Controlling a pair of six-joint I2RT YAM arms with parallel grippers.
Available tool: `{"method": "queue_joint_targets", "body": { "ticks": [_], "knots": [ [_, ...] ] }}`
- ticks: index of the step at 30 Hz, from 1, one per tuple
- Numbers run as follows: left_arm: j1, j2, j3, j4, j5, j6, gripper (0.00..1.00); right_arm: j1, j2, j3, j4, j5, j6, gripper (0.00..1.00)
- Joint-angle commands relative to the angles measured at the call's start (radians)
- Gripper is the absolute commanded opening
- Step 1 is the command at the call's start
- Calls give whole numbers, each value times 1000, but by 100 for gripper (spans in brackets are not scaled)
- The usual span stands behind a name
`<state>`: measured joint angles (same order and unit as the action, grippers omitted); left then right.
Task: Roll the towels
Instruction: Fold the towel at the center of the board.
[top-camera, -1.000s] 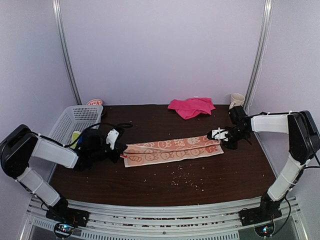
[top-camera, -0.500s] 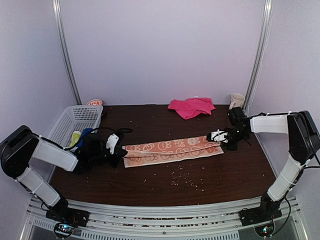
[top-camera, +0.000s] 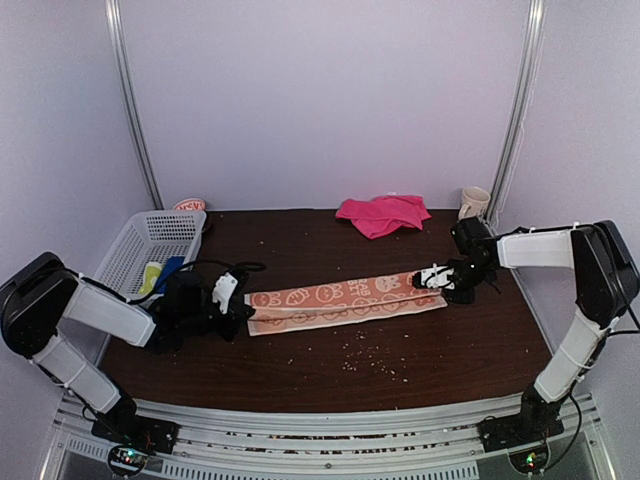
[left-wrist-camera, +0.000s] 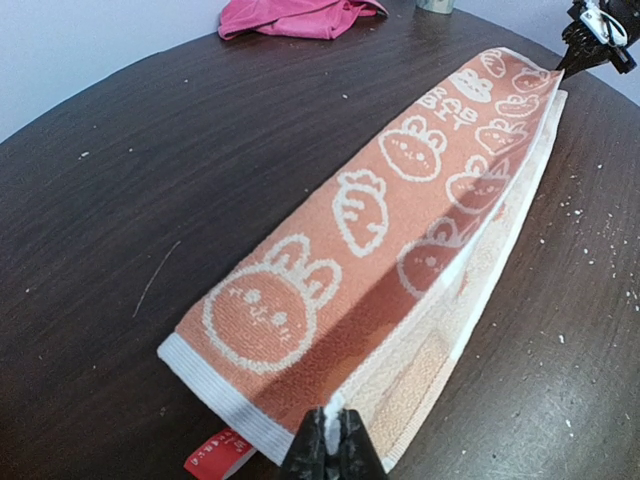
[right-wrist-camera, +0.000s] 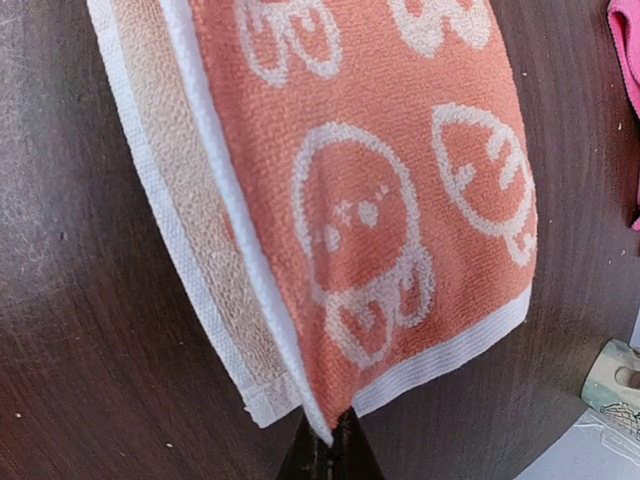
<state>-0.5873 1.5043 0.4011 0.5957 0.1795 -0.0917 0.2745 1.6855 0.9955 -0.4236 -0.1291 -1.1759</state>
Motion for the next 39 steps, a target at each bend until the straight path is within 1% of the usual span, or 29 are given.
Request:
{"method": "queue_joint_targets", "body": {
  "ticks": [1,5,9,13,18,22,27,31,33,35,38,39],
  "knots": [
    [-8,-24,-10,14,2,-19,7,11,17,-14,-20,35,-5,0],
    [-9,-29,-11,7,-9,-24,15,20,19,-19,-25,40,-9,4],
    [-12,-35,-10,-5,-10,-25,26,24,20,-19,-31,48,-9,7],
    [-14,-44,-10,-26,-34,-32,30,26,18,-17,-56,48,-17,12],
    [-15,-67,-10,-56,-87,-38,38,32,16,-19,-75,60,-22,20],
    [-15,-78,-5,-85,-106,-44,48,32,10,-15,-89,65,-25,27],
    [-16,-107,-11,-123,-132,-57,62,32,-1,5,-121,81,-24,36],
    [-17,-144,-20,-143,-164,-71,75,32,-18,43,-170,79,-15,39],
    [-17,-163,-21,-151,-176,-72,85,32,-20,71,-208,78,-6,40],
    [-17,-178,-19,-171,-198,-78,92,31,-16,105,-256,76,2,42],
    [-18,-196,-14,-194,-243,-89,97,29,-13,155,-320,71,16,45],
    [-17,-201,-11,-200,-261,-93,98,27,-16,171,-334,63,21,45]
  ]
}}
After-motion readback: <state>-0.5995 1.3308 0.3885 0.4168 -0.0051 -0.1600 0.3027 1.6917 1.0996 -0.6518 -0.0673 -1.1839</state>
